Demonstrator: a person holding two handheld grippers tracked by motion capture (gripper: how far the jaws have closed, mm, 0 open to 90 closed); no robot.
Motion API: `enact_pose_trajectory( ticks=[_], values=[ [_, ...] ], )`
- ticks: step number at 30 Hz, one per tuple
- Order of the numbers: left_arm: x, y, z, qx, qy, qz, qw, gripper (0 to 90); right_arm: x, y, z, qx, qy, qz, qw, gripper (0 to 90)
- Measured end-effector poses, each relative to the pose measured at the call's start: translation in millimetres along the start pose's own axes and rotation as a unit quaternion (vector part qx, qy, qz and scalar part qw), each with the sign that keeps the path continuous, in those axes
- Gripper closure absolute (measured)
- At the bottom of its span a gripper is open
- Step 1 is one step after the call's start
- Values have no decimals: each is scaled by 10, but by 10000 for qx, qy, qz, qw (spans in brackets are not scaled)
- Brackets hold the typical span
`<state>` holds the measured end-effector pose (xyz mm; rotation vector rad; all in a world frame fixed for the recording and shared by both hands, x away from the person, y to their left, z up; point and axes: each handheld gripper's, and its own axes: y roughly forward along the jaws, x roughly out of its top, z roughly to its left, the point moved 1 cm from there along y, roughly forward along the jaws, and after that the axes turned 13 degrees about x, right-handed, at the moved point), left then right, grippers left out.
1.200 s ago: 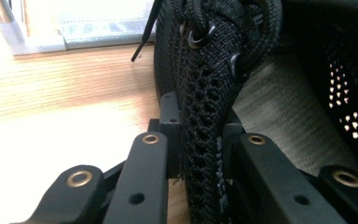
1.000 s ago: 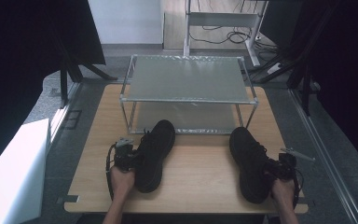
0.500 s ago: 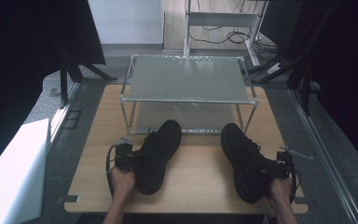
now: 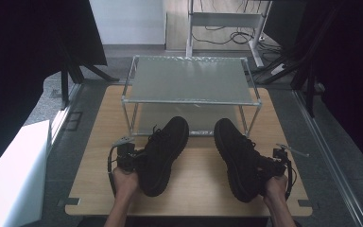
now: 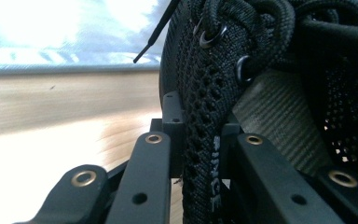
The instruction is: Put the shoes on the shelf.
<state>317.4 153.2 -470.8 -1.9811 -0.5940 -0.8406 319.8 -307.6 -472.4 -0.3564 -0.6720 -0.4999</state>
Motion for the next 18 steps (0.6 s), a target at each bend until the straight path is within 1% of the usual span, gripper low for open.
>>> enact_pose_trajectory(
  ticks=[4, 5, 7, 8, 9, 10, 12, 13, 18],
  values=[
    [45, -33, -70, -83, 12, -124, 9999, 800, 39, 53, 83, 130, -19, -68, 9999, 725],
    [53, -41, -84, -105, 0, -146, 9998, 800, 57, 81, 124, 196, 5, -107, 9997, 725],
    [62, -56, -111, -140, -56, -198, 9997, 800, 64, 95, 139, 222, -6, -130, 9997, 725],
    [66, -66, -125, -154, -108, -235, 9995, 800, 72, 121, 168, 304, 37, -153, 9994, 725],
    [66, -66, -125, -154, -108, -235, 9995, 800, 72, 121, 168, 304, 37, -153, 9994, 725],
    [68, -78, -136, -180, -192, -284, 9993, 800, 73, 148, 197, 380, 101, -191, 9990, 725],
    [71, -88, -138, -182, -207, -299, 9992, 800, 73, 159, 213, 409, 112, -195, 9989, 725],
    [73, -99, -147, -167, -258, -316, 9990, 800, 74, 172, 229, 435, 113, -211, 9988, 725],
    [100, -157, -174, -174, -316, -452, 9983, 800, 91, 223, 310, 580, 166, -266, 9978, 725]
  ],
)
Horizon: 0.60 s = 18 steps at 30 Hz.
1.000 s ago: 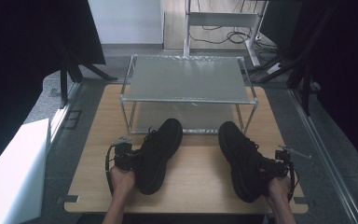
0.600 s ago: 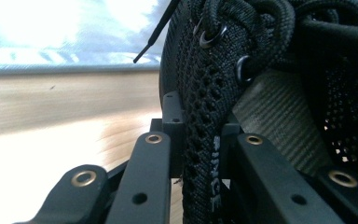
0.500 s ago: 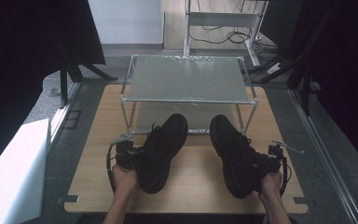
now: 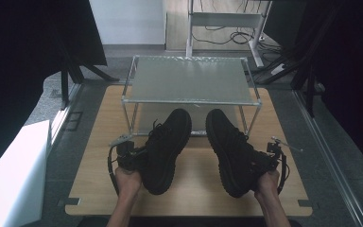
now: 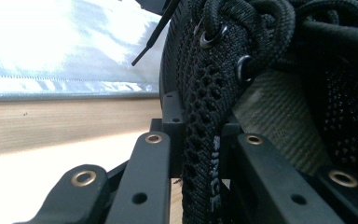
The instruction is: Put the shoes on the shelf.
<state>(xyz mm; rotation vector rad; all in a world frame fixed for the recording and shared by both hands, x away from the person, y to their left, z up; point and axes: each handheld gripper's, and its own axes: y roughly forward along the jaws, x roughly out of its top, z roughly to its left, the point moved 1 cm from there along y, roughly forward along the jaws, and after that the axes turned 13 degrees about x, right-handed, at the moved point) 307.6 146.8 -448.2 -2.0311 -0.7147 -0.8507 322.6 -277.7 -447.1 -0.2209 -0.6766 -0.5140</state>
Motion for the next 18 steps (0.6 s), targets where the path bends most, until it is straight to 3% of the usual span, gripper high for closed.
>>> enact_pose_trajectory(
  ticks=[10, 18],
  values=[
    [99, -88, -96, -148, -93, -213, 9996, 799, 51, 110, 170, 220, 100, -40, 9997, 725],
    [201, -137, -166, -144, -191, -362, 9991, 800, 123, 204, 309, 310, 110, -61, 9994, 724]
  ],
)
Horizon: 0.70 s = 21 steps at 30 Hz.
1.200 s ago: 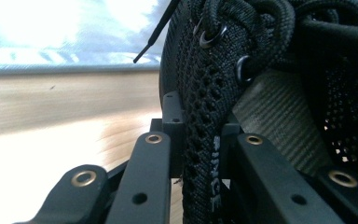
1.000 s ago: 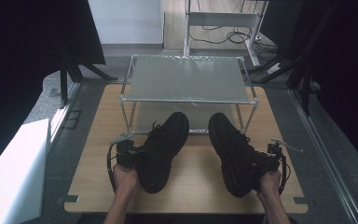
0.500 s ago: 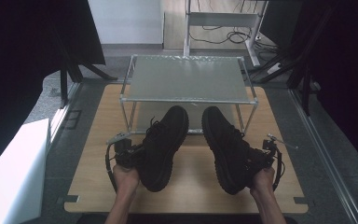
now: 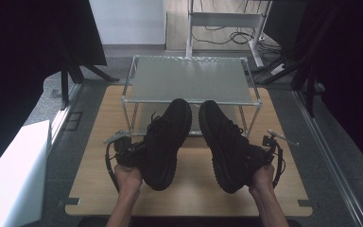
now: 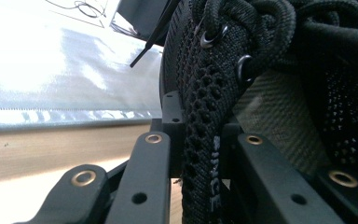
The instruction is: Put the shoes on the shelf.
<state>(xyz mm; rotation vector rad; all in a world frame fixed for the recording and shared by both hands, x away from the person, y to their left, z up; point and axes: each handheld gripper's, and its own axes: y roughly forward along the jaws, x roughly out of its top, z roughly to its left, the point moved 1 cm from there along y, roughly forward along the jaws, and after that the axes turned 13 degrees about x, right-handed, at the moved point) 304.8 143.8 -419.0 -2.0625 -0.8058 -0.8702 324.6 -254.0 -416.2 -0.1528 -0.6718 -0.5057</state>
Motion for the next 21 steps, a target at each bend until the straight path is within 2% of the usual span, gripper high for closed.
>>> enact_pose_trajectory(
  ticks=[2, 9, 16, 21],
  values=[
    [37, -9, -19, 13, 3, -28, 10000, 799, 43, 38, 66, 21, 10, -23, 10000, 725],
    [172, -1, -79, 38, -109, -159, 9998, 799, 146, 130, 163, 36, 3, -54, 10000, 724],
    [300, 33, -102, 69, -244, -252, 9994, 799, 267, 228, 214, 3, -22, -129, 9999, 724],
    [418, 72, -143, 160, -206, -322, 9991, 796, 366, 285, 245, -40, -28, -188, 9998, 724]
  ],
)
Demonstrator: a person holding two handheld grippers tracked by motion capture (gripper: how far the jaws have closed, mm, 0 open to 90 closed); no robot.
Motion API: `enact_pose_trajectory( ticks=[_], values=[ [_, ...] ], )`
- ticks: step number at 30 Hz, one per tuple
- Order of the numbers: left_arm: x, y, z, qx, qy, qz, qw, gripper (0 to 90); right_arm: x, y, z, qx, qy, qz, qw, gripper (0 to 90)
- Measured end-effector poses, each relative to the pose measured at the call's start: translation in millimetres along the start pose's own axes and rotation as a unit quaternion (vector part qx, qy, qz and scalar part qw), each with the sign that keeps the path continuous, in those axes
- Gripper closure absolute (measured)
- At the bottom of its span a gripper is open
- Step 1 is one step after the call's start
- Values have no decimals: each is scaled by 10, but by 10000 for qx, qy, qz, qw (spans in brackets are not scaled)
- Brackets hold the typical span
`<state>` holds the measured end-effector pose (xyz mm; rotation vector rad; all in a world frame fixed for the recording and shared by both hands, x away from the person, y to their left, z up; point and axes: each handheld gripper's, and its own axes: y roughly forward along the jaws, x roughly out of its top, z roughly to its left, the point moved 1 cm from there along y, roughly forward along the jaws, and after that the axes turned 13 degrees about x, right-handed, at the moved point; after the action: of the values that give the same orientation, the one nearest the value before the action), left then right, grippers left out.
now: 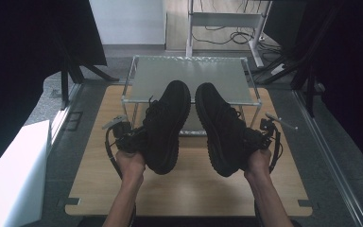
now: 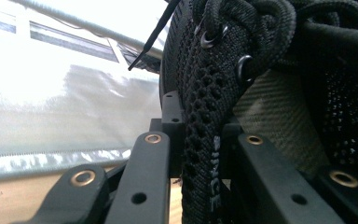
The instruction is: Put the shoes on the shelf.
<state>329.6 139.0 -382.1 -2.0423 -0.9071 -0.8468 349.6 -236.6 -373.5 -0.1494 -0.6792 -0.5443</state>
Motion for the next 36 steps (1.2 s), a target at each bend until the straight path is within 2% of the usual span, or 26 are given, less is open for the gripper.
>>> enact_pose_trajectory(
  ticks=[9, 18, 26, 36],
  values=[
    [204, 112, -58, 48, -165, -99, 9998, 796, 171, 100, -2, -138, -59, -128, 9998, 724],
    [422, 265, -121, 209, -335, -173, 9991, 796, 329, 247, -59, -234, 104, -257, 9993, 723],
    [571, 427, -99, 370, -671, -147, 9970, 795, 466, 357, -105, -323, 241, -347, 9986, 723],
    [772, 596, -134, 615, -642, -120, 9960, 794, 667, 556, -147, -471, 247, -389, 9978, 723]
  ],
)
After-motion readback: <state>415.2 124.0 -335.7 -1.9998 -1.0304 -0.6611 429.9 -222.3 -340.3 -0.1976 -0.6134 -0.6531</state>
